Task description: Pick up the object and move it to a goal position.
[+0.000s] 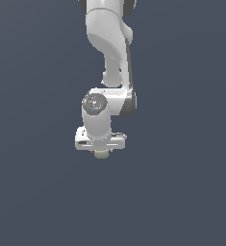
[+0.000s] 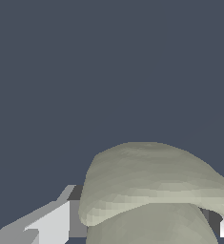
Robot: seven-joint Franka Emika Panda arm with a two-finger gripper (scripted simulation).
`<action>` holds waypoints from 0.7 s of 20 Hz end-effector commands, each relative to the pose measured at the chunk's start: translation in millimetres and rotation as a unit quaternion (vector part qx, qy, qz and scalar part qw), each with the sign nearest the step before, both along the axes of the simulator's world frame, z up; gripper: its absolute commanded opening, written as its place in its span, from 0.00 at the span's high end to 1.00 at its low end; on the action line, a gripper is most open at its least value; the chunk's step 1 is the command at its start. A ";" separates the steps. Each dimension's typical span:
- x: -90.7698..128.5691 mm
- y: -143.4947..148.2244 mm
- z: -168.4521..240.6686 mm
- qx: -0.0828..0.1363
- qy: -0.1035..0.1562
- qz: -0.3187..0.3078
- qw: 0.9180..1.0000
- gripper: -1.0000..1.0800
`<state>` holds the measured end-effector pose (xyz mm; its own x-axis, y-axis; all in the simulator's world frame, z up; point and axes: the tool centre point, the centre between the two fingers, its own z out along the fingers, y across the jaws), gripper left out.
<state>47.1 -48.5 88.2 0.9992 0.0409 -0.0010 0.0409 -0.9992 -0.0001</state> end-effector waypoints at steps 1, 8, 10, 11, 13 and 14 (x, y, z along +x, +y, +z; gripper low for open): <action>-12.0 3.7 15.2 0.000 -0.001 0.000 1.000 1.00; -45.5 13.9 56.9 0.000 -0.001 0.000 1.000 1.00; -53.1 16.2 66.8 0.000 -0.001 0.000 1.000 1.00; -56.5 17.3 71.3 0.000 -0.001 0.000 1.000 1.00; -62.5 19.2 79.3 0.000 -0.001 0.000 1.000 1.00; -65.1 20.1 82.8 0.000 -0.001 0.000 1.000 1.00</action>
<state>-13.1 -29.9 165.3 0.9991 0.0412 0.0006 0.0412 -0.9991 0.0000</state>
